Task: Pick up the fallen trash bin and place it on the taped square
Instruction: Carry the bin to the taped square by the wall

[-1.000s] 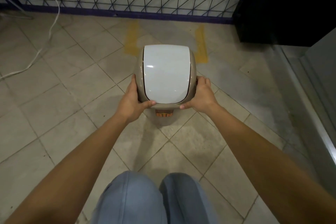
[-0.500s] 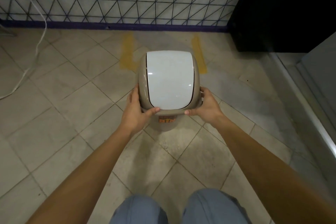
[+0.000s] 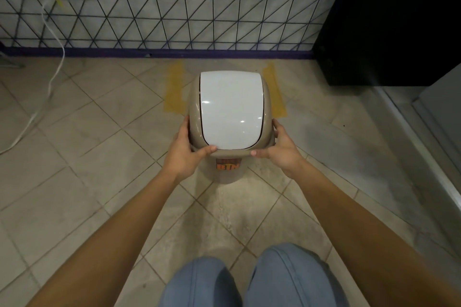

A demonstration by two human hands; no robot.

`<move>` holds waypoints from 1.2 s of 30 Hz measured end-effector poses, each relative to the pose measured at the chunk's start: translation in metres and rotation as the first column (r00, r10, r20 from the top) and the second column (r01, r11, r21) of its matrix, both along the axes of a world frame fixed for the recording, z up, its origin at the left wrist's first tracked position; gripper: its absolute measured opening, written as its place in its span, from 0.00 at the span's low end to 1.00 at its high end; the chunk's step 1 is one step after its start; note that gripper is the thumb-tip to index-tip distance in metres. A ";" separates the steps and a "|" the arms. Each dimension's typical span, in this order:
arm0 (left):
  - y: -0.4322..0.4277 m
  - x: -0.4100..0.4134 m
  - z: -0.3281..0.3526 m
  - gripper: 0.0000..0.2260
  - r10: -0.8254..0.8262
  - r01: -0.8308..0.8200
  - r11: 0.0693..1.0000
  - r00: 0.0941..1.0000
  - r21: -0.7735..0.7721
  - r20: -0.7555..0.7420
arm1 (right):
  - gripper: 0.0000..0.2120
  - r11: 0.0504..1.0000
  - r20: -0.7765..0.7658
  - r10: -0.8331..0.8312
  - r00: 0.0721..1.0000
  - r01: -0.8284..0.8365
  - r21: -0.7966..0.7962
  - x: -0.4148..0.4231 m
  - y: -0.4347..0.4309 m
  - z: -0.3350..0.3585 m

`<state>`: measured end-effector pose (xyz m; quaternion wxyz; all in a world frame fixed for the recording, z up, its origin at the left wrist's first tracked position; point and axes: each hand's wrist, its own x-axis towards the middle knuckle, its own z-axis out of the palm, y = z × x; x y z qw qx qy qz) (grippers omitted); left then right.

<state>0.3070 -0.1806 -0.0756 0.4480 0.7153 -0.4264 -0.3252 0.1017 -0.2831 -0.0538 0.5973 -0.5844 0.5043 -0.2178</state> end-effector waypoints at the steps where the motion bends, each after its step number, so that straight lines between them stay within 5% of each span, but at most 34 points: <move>1: -0.003 0.001 0.000 0.43 -0.001 0.001 1.000 1.000 -0.006 -0.014 | 0.53 1.000 -0.001 0.001 1.000 -0.001 0.002 0.002 -0.003 0.000; 36: -0.146 0.077 -0.003 0.47 -0.025 0.029 0.999 0.994 0.029 -0.107 | 0.51 1.000 -0.157 0.003 0.988 -0.004 -0.007 0.082 -0.153 0.007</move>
